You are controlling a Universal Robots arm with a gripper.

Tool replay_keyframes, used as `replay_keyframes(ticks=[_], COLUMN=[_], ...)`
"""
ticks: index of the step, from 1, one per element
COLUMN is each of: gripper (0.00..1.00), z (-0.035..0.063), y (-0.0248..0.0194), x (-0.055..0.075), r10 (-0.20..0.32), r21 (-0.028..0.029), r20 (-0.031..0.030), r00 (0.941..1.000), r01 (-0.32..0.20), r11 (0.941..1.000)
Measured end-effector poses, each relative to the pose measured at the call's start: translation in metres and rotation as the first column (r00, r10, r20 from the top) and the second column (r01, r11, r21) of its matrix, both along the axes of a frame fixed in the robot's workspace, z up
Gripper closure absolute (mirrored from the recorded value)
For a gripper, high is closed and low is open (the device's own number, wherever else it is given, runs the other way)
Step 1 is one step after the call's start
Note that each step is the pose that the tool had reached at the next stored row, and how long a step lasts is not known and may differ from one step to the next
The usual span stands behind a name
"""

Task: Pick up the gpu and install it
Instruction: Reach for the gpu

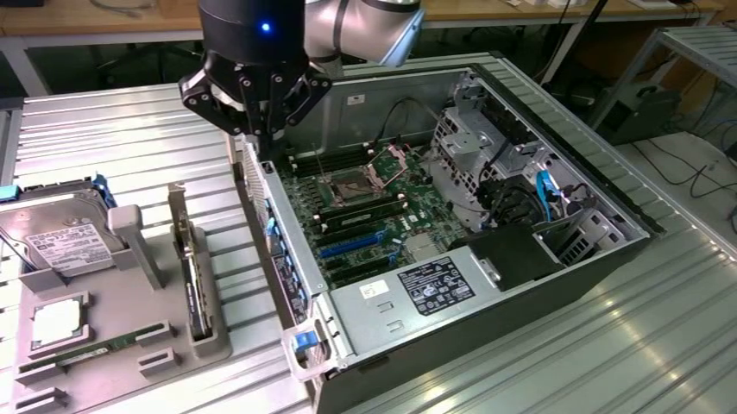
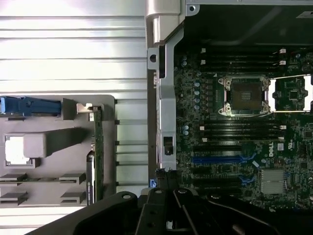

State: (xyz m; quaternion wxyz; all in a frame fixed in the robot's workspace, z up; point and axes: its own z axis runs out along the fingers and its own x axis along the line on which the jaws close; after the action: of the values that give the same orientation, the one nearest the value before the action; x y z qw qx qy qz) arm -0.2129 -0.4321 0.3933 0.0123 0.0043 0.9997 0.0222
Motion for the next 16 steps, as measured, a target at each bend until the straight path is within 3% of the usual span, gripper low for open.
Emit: replay_keyframes(ticks=[12, 16], gripper=[0.89, 0.89], z=[0.0, -0.0001], y=[-0.0242, -0.027], x=[-0.019, -0.028], r10=[0.017, 0.02], r21=[-0.0001, 0.0], r20=[0.0, 0.0], r00=[0.9999, 0.9998], r01=[-0.017, -0.02], r11=[0.9999, 0.9998])
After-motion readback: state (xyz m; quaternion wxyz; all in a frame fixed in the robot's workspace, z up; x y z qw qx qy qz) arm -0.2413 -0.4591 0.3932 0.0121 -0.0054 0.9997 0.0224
